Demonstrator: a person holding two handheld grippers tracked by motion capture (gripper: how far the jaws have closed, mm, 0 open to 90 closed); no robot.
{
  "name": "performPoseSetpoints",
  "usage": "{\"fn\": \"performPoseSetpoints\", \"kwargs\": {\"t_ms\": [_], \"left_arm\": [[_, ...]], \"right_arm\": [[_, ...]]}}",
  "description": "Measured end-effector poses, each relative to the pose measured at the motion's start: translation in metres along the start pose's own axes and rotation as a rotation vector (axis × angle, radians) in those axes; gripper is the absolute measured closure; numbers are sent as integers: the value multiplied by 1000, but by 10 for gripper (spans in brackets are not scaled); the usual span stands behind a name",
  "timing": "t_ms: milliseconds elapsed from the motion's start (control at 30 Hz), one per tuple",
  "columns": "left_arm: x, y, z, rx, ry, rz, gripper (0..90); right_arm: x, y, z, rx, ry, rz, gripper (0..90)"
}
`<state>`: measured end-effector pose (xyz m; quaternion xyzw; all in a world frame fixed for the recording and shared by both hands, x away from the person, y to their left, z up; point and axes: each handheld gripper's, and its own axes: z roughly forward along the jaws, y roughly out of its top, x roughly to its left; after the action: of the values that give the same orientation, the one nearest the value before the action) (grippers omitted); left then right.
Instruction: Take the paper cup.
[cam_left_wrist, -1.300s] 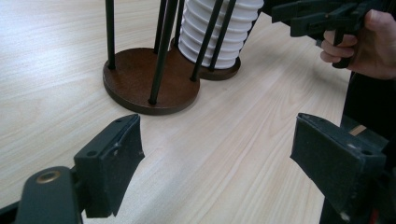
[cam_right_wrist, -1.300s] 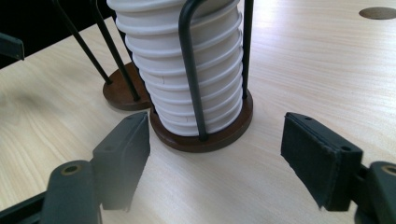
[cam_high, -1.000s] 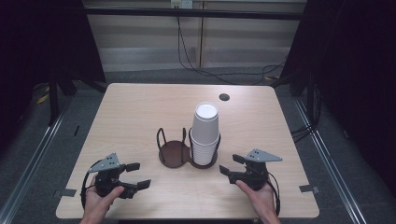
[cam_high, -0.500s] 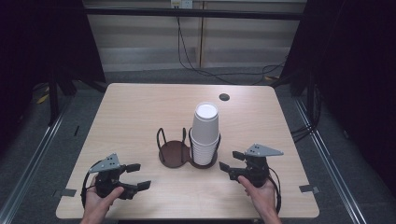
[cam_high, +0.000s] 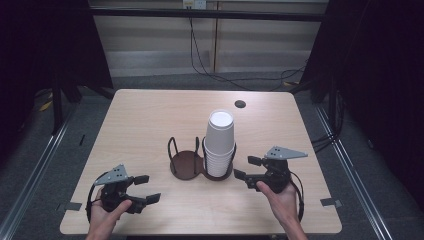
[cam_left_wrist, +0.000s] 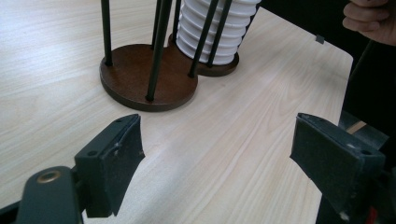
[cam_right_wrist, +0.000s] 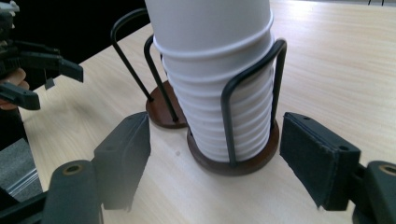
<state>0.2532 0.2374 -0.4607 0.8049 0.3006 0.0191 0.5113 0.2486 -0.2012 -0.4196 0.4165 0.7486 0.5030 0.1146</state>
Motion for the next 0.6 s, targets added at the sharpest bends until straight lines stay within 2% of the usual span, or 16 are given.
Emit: {"fn": "performPoseSetpoints", "kwargs": {"t_ms": [100, 333, 600], "left_arm": [[0, 0, 0, -4, -5, -1, 164], [-1, 0, 1, 3, -9, 2, 165], [1, 0, 0, 3, -9, 0, 165]], "right_arm": [[-1, 10, 4, 9, 27, -7, 226], [-1, 22, 6, 28, 45, -20, 202], [-1, 39, 3, 40, 86, -30, 184]]}}
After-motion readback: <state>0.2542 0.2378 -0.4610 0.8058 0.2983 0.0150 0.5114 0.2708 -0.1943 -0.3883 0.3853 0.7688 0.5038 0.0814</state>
